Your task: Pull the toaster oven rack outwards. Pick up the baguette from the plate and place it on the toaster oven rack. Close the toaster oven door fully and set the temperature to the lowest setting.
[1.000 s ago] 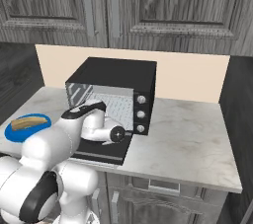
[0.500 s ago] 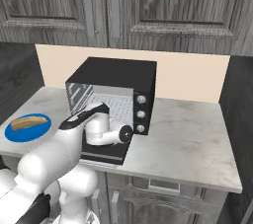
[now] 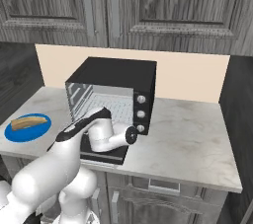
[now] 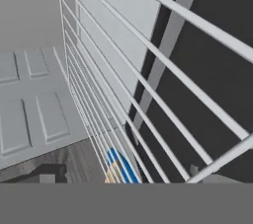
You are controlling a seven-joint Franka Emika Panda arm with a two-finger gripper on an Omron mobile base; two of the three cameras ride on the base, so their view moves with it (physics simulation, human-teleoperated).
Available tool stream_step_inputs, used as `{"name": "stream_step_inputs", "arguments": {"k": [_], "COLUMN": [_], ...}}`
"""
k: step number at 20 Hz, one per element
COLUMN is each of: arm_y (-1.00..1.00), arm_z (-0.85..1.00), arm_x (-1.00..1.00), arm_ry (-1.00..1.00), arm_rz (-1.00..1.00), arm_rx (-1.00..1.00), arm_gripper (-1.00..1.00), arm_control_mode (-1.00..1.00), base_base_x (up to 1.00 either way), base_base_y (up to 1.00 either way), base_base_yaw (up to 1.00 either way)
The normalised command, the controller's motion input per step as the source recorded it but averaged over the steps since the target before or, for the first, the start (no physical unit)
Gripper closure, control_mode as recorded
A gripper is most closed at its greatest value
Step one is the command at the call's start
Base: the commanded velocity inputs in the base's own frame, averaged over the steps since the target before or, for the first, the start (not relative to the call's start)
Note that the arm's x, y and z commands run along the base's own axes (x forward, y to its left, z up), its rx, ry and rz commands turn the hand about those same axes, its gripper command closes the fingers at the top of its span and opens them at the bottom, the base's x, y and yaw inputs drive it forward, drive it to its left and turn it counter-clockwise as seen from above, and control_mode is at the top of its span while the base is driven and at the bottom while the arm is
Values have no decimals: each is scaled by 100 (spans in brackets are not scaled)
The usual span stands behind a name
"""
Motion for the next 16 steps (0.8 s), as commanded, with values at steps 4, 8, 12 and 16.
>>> {"name": "stream_step_inputs", "arguments": {"k": [4,8,12,16], "arm_y": [0,0,0,0], "arm_z": [73,81,63,50], "arm_x": [-6,-23,-13,1], "arm_ry": [19,19,10,0], "arm_rz": [0,1,0,3], "arm_rx": [-9,-14,-16,-18], "arm_gripper": [-100,-100,-100,-100], "arm_control_mode": [-100,-100,-100,-100], "base_base_x": [0,0,0,0], "base_base_y": [0,0,0,0], "base_base_yaw": [0,0,0,0]}}
